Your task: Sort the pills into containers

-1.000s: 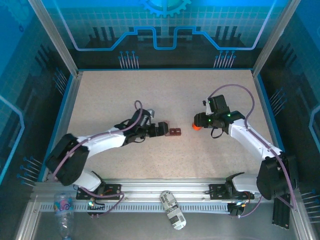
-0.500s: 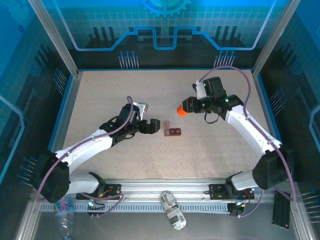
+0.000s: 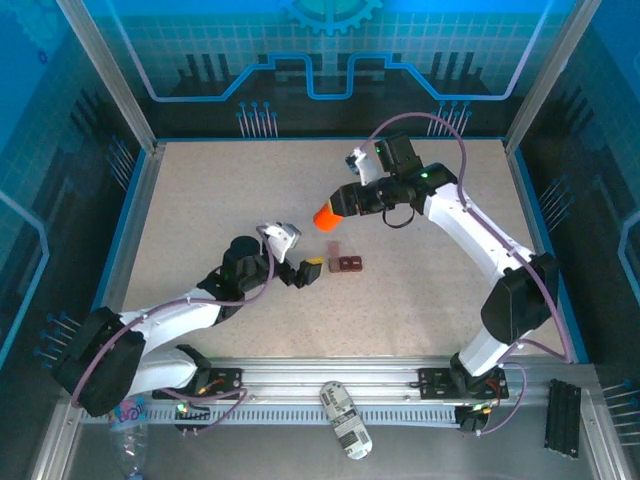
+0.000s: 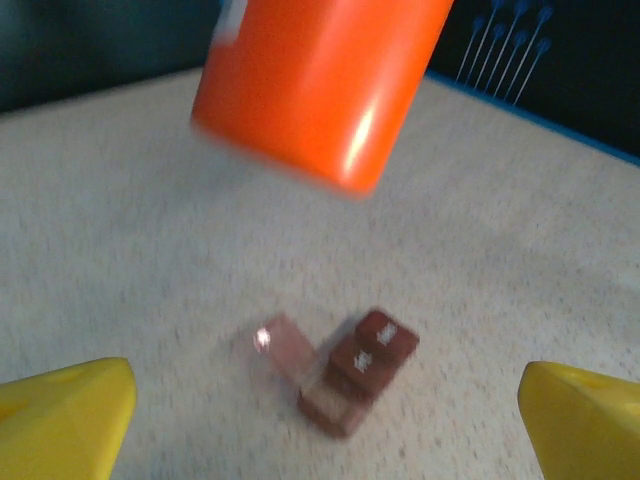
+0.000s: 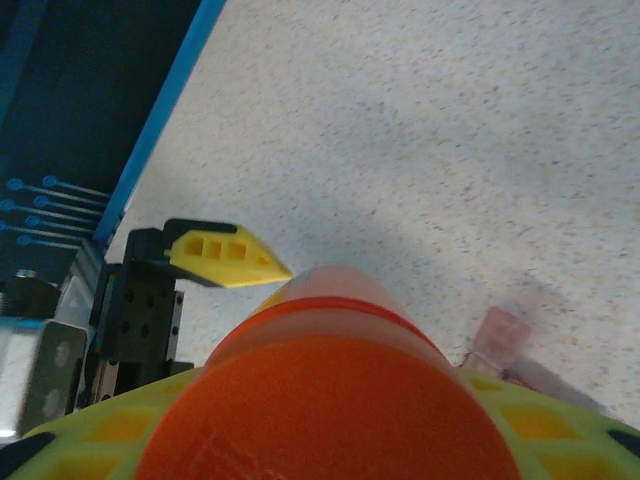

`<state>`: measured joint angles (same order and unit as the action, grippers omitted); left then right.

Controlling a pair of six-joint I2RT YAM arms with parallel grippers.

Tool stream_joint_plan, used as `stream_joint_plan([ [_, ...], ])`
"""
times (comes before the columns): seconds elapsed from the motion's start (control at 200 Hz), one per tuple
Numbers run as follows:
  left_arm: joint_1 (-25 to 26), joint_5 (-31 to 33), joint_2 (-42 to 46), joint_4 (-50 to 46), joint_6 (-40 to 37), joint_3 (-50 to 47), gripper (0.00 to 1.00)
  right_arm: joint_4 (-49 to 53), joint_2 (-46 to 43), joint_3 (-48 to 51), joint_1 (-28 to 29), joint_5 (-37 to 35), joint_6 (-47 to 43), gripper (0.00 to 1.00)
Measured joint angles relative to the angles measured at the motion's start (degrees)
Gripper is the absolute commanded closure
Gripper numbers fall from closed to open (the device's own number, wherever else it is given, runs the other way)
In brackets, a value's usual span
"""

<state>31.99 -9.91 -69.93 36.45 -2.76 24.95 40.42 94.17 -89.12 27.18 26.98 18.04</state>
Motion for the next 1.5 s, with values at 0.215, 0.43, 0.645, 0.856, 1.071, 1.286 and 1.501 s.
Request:
stream_joint_plan([
  [0.215, 0.0, -1.0, -1.6, 8.2, -3.4, 0.1, 0.04, 1.6, 1.0, -0.6, 3.1, 2.2, -0.8, 0.63],
  [0.43, 0.1, -2.3, -3.2, 9.4, -3.8, 1.2, 0.09, 1.7, 1.1, -0.5, 5.4, 3.5, -0.7, 0.63],
  [0.645, 0.1, -3.5, -4.2, 9.5, -4.2, 1.7, 0.24, 0.9, 1.1, 1.3, 5.5, 4.0, 0.0, 0.63],
  [0.856, 0.1, -4.1, -4.2, 9.3, -3.6, 2.0, 0.27, -0.2, 1.1, 1.4, 5.6, 4.9, 0.8, 0.63],
  [1.071, 0.1, -4.1, -4.2, 8.5, -3.1, 2.0, 0.39, -1.0, 1.1, 2.3, 5.8, 5.2, 1.7, 0.63],
  [1.286, 0.1, -4.4, -4.2, 7.2, -3.1, 2.1, 0.66, -1.0, 1.1, 2.9, 5.8, 5.2, 2.3, 0.53],
  [1.501, 0.2, -4.9, -3.7, 3.3, -2.1, 4.4, 1.0, -2.3, 0.0, 4.1, 5.7, 4.4, 3.5, 0.27],
])
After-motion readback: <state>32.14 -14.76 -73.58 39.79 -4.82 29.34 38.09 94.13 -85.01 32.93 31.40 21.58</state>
